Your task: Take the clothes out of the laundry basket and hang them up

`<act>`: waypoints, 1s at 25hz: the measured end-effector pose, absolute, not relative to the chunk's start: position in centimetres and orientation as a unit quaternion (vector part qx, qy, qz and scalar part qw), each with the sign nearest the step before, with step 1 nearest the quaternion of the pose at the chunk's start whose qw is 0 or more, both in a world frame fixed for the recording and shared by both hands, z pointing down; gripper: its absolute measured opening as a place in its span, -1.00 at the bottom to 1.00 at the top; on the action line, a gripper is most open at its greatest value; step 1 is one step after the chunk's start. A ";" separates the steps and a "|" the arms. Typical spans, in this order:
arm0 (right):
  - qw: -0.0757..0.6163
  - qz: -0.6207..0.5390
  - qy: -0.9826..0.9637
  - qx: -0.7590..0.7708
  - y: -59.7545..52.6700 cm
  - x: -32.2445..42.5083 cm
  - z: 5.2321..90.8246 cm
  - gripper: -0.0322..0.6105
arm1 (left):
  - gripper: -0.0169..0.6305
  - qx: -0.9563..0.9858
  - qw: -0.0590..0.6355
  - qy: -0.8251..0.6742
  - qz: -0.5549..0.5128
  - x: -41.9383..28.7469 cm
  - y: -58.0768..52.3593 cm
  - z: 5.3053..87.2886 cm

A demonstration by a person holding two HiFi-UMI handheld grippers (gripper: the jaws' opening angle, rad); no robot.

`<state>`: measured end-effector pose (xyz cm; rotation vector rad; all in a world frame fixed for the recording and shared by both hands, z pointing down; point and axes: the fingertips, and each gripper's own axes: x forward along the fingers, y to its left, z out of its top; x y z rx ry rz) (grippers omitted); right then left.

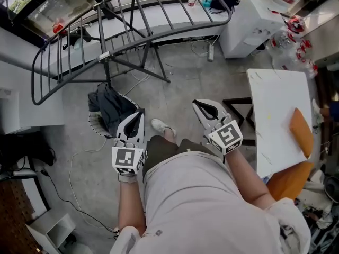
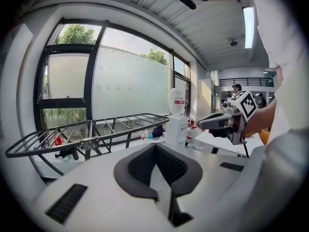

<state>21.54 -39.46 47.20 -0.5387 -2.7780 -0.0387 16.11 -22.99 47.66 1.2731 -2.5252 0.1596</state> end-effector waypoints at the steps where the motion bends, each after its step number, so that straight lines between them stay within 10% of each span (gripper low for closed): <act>1: 0.161 -0.017 -0.968 -0.194 -38.8 19.6 47.3 -0.89 | -0.94 0.442 0.158 -0.881 0.050 14.3 -22.5 47.9; 12: 0.232 -0.054 -0.917 -0.319 -29.4 1.4 49.3 -0.89 | -0.94 0.355 0.214 -0.910 -0.020 0.0 -13.7 52.5; 25: 0.322 -0.108 -0.766 -0.546 -13.6 -4.7 56.6 -0.89 | -0.92 0.077 0.361 -0.921 -0.129 4.9 2.6 65.7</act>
